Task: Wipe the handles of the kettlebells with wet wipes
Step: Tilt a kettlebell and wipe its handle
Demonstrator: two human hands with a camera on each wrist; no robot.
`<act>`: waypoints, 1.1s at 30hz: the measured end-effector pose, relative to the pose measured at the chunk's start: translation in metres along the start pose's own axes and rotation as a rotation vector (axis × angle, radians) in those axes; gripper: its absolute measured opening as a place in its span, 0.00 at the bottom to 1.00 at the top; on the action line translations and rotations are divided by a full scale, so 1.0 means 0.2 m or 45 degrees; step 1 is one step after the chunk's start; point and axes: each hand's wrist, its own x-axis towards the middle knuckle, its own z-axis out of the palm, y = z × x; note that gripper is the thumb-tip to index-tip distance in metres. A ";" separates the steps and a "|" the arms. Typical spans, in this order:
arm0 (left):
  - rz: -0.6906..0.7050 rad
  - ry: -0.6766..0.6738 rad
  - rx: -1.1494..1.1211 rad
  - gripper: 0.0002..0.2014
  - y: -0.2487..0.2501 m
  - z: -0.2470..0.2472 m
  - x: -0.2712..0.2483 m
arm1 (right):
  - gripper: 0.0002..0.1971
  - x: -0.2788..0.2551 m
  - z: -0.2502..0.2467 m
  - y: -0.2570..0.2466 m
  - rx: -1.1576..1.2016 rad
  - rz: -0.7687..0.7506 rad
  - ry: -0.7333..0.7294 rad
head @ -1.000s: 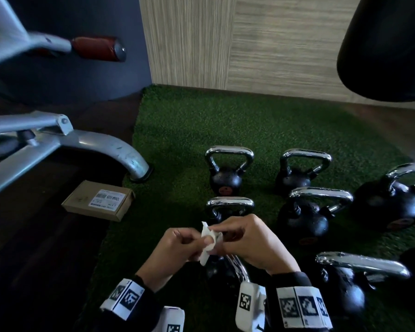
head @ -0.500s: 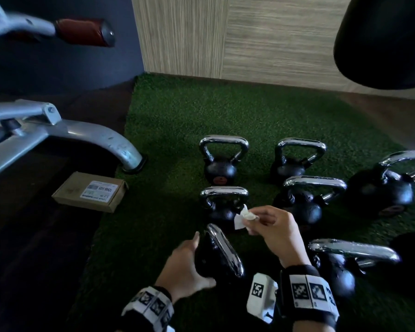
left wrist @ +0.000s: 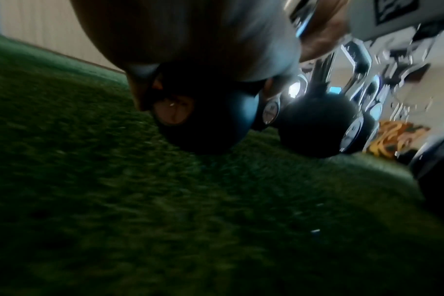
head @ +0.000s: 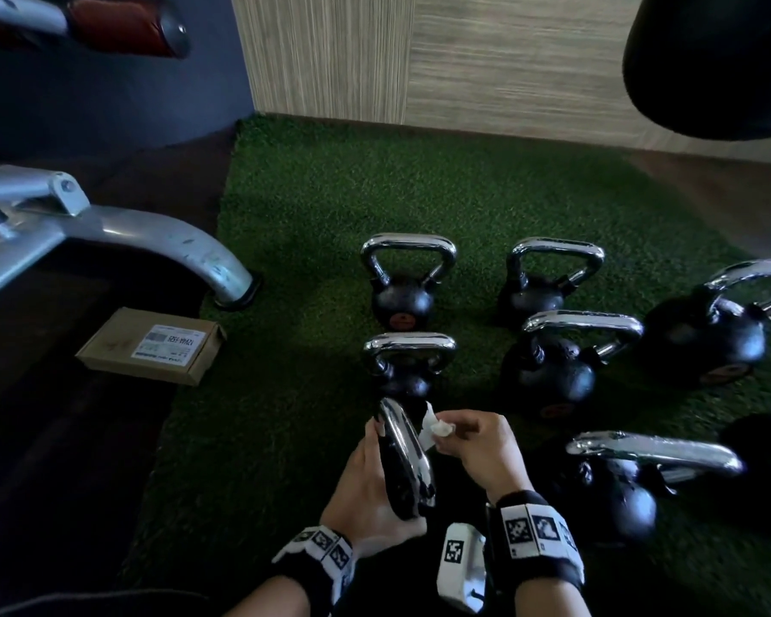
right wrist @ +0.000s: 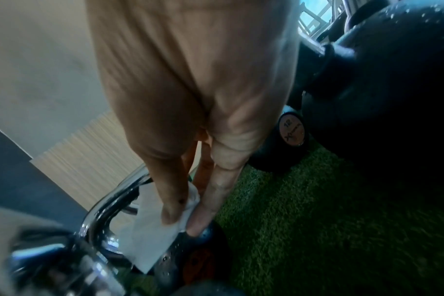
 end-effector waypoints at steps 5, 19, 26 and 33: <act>0.355 -0.222 0.059 0.72 -0.11 -0.16 0.11 | 0.11 0.03 0.10 -0.02 -0.108 -0.011 -0.046; 0.399 0.012 -0.159 0.63 -0.08 -0.12 0.08 | 0.12 0.05 0.19 -0.04 -0.108 -0.071 -0.043; 0.334 -0.140 -0.260 0.66 -0.11 -0.18 0.12 | 0.11 0.10 0.19 -0.14 -0.211 -0.270 0.056; 0.336 -0.159 -0.187 0.70 -0.14 -0.17 0.12 | 0.16 0.09 0.16 -0.13 -0.169 -0.433 -0.023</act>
